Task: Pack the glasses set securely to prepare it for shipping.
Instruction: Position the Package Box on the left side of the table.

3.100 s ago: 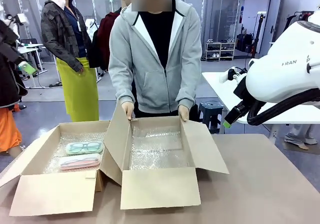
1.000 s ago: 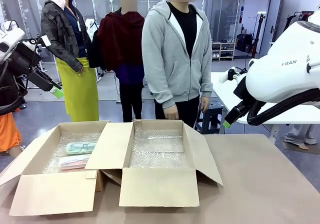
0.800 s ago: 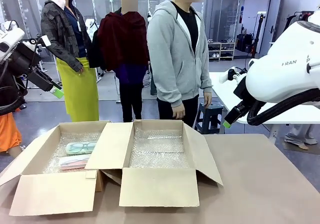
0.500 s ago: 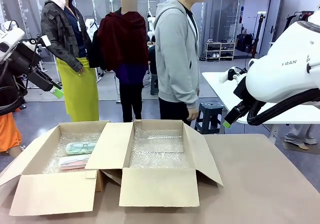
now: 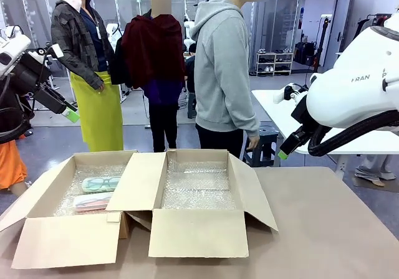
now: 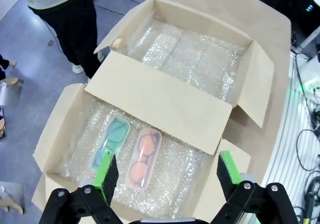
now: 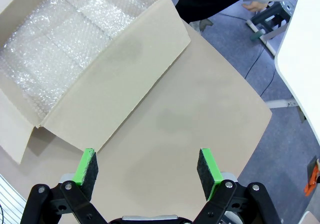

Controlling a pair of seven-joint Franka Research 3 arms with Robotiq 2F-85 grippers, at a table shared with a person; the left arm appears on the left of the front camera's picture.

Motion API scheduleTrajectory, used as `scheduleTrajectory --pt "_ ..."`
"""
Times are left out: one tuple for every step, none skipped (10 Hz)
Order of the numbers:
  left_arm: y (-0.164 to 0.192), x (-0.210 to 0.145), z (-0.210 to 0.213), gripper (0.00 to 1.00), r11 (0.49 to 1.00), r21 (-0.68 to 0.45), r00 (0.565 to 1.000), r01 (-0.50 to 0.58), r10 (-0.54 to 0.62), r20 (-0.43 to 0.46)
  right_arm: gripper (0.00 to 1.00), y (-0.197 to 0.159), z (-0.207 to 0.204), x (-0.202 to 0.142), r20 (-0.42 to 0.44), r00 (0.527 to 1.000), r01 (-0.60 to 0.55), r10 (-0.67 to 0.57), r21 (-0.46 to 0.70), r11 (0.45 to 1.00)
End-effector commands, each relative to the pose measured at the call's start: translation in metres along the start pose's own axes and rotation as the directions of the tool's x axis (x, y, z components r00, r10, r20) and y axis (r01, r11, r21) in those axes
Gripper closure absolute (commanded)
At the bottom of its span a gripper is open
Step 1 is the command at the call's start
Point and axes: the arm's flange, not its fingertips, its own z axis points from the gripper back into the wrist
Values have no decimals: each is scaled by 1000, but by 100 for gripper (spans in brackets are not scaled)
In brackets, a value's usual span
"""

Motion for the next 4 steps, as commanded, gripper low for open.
scheduleTrajectory --pt "0 0 1 0 1000 6 1000 -1 1 -2 0 2 1 2 -5 1000 8 -8 -7 1000" --pt "0 0 1 0 1000 6 1000 -1 1 -2 0 2 1 2 -5 1000 8 -8 -7 1000" --pt "0 0 1 0 1000 6 1000 -1 1 -2 0 2 1 2 -5 1000 8 -8 -7 1000" --pt "0 0 1 0 1000 6 1000 -1 1 -2 0 2 1 2 -5 1000 8 -8 -7 1000"
